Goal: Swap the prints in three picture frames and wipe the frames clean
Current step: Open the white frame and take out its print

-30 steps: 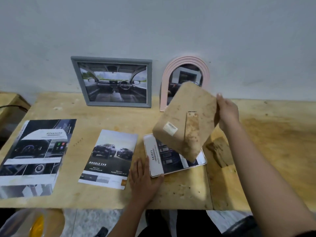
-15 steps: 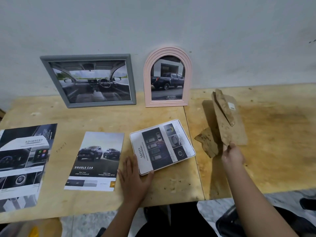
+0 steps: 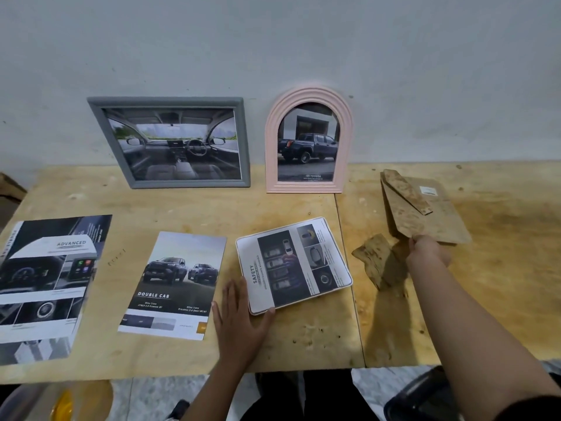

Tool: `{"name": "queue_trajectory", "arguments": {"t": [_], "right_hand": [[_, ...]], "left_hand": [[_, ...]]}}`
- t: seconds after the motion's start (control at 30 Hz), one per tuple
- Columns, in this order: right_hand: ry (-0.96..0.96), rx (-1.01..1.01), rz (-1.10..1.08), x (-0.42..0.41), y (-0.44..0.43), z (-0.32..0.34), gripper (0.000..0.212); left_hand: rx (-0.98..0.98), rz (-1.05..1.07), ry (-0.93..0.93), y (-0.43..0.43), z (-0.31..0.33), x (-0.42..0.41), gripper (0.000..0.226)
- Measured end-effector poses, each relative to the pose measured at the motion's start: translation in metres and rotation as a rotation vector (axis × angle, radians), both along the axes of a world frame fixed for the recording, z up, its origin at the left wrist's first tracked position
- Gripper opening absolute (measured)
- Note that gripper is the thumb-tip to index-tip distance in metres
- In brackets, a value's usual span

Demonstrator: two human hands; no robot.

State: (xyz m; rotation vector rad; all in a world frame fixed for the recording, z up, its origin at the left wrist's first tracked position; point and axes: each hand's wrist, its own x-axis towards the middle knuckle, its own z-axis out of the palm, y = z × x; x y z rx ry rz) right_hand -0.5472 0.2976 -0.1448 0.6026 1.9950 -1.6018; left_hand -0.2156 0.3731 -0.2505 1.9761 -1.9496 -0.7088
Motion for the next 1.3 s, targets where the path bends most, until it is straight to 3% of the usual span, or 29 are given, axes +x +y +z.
{"name": "queue_trajectory", "arguments": {"t": [0.1, 0.2, 0.3, 0.43, 0.63, 0.7, 0.77, 0.9, 1.1, 1.3], "right_hand": [[0.041, 0.014, 0.033, -0.005, 0.0, -0.007, 0.028], [-0.019, -0.134, 0.043, -0.005, 0.002, -0.015, 0.035], [0.154, 0.092, 0.197, 0.004, 0.005, -0.022, 0.03], [0.287, 0.181, 0.378, 0.019, 0.006, -0.03, 0.026], [0.696, 0.143, 1.066, 0.067, 0.01, -0.041, 0.014], [0.77, 0.263, 1.319, 0.08, 0.015, -0.047, 0.011], [0.869, 0.412, 1.438, 0.089, 0.02, -0.051, 0.021], [1.007, 0.57, 1.532, 0.1, 0.027, -0.049, 0.038], [0.945, 0.627, 1.57, 0.107, 0.029, -0.053, 0.053], [0.814, 0.579, 1.452, 0.113, 0.024, -0.055, 0.075]], "left_hand": [[-0.019, 0.002, -0.012, 0.0, -0.002, -0.001, 0.097], [-0.035, -0.001, -0.024, 0.001, -0.004, -0.001, 0.095], [-0.046, -0.004, -0.039, 0.001, -0.007, -0.002, 0.095], [-0.056, -0.008, -0.055, 0.002, -0.009, -0.001, 0.1], [-0.047, -0.007, -0.046, 0.001, -0.009, -0.002, 0.098], [-0.036, -0.01, -0.039, 0.001, -0.008, -0.002, 0.098], [-0.033, -0.011, -0.036, 0.001, -0.008, -0.002, 0.095], [-0.022, -0.017, -0.042, 0.0, -0.006, -0.001, 0.095], [0.006, -0.026, -0.064, 0.0, -0.001, 0.0, 0.096], [0.062, -0.035, -0.083, -0.001, 0.003, 0.0, 0.1]]}}
